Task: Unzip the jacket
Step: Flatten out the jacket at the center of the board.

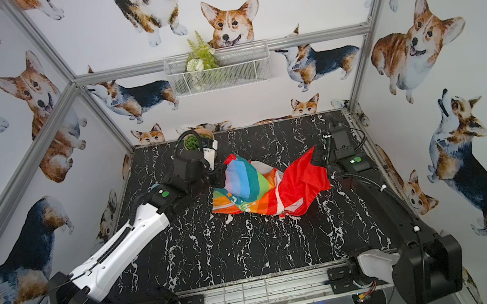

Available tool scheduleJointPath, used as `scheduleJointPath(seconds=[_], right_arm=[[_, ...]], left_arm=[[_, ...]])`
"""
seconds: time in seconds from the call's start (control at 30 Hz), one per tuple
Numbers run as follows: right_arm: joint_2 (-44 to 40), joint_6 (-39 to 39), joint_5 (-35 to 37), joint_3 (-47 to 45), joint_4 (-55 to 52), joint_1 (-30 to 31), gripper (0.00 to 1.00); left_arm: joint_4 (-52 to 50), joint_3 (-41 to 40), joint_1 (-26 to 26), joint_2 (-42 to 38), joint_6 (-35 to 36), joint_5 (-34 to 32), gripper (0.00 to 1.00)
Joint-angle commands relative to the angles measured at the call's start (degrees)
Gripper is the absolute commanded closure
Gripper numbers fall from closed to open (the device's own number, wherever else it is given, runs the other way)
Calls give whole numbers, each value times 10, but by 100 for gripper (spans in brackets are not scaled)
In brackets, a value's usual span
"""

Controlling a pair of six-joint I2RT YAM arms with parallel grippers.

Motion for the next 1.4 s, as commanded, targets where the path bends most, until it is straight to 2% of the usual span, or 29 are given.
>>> scheduleJointPath(seconds=[0.0, 0.13, 0.5, 0.73, 0.87, 0.97, 1.1, 1.13, 1.2, 1.27, 1.37], right_arm=[[-52, -12, 41, 77, -43, -1, 100], [-94, -35, 68, 156, -79, -1, 100], [-199, -91, 163, 311, -161, -1, 100], [-232, -117, 216, 395, -201, 0, 100], [-222, -124, 218, 432, -198, 0, 100], [-196, -128, 212, 438, -196, 0, 100], [-123, -122, 173, 387, -162, 0, 100], [-85, -120, 156, 368, -135, 0, 100], [-14, -114, 124, 358, -102, 0, 100], [79, -105, 84, 355, -69, 0, 100], [213, -76, -11, 353, -18, 0, 100]], left_arm=[[-30, 26, 1, -64, 22, -41, 100], [-61, 64, 2, -139, 35, -54, 100], [-81, 125, 1, -269, 36, -5, 100], [-87, 147, 2, -289, 3, 56, 100], [-80, 151, 1, -291, -5, 51, 100], [-92, 149, 1, -285, -4, -10, 100], [-94, 133, 1, -240, 11, -116, 100], [-78, 122, 4, -217, 21, -159, 100], [-62, 119, 27, -163, 30, -194, 100], [-52, 116, 82, -101, 1, -155, 100], [8, 61, 184, -18, -83, -50, 100]])
